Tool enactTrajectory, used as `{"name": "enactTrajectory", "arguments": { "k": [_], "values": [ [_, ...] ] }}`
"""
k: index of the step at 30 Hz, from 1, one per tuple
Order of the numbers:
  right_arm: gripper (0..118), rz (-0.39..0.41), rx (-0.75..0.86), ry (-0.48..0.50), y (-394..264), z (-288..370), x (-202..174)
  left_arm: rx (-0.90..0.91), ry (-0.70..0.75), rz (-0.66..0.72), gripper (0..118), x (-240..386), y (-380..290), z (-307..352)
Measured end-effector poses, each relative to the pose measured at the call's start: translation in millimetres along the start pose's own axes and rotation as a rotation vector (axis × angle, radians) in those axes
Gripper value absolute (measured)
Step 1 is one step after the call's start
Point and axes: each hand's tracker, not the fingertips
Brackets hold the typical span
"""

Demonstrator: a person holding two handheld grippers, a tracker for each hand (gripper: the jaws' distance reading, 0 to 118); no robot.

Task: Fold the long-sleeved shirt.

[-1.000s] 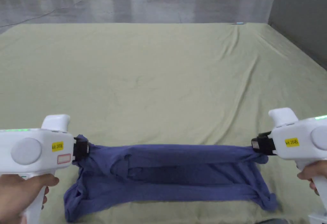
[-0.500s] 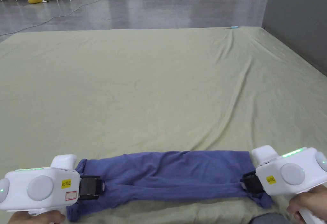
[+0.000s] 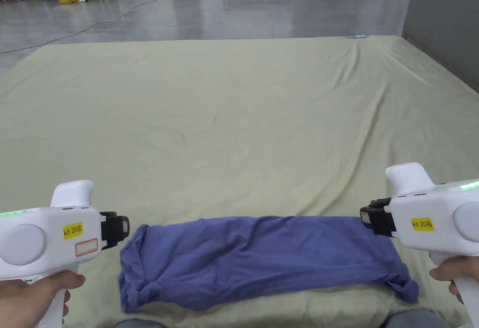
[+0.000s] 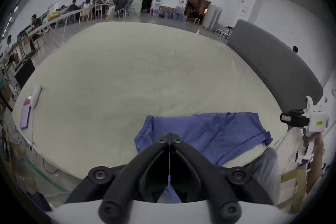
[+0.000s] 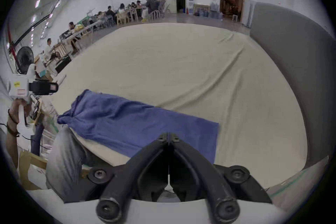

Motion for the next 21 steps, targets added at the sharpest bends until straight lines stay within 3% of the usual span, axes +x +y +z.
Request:
{"name": "enactTrajectory", "arguments": {
  "k": [1, 2, 3, 4, 10, 14, 21],
  "values": [
    [0, 0.007, -0.006, 0.009, 0.5, -0.7, -1.1, -0.018, -0.016, 0.024, 2, -7.1, -2.8, -5.9],
    [0, 0.019, -0.011, 0.01, -3.9, -2.2, -7.2, -0.038, -0.038, 0.07, 33, -14.4, -6.0, -11.7],
    [0, 0.028, -0.014, 0.008, -3.8, -3.1, -8.1, -0.061, -0.064, 0.137, 92, -24.1, -11.7, -17.2],
    [0, 0.035, -0.018, 0.007, -3.4, -4.0, -8.3, -0.092, -0.091, 0.186, 116, -34.0, -16.3, -25.9],
    [0, 0.035, -0.043, 0.008, -6.0, -15.1, -11.4, -0.306, -0.289, 0.505, 117, -82.6, -51.7, -82.3],
    [0, 0.028, -0.056, 0.006, -8.2, -18.1, -10.9, -0.27, -0.317, 0.544, 118, -89.9, -60.8, -99.3],
    [0, 0.015, -0.075, 0.014, -11.4, -24.7, -12.3, -0.21, -0.571, 0.595, 118, -94.3, -59.0, -122.9]
  ]
}}
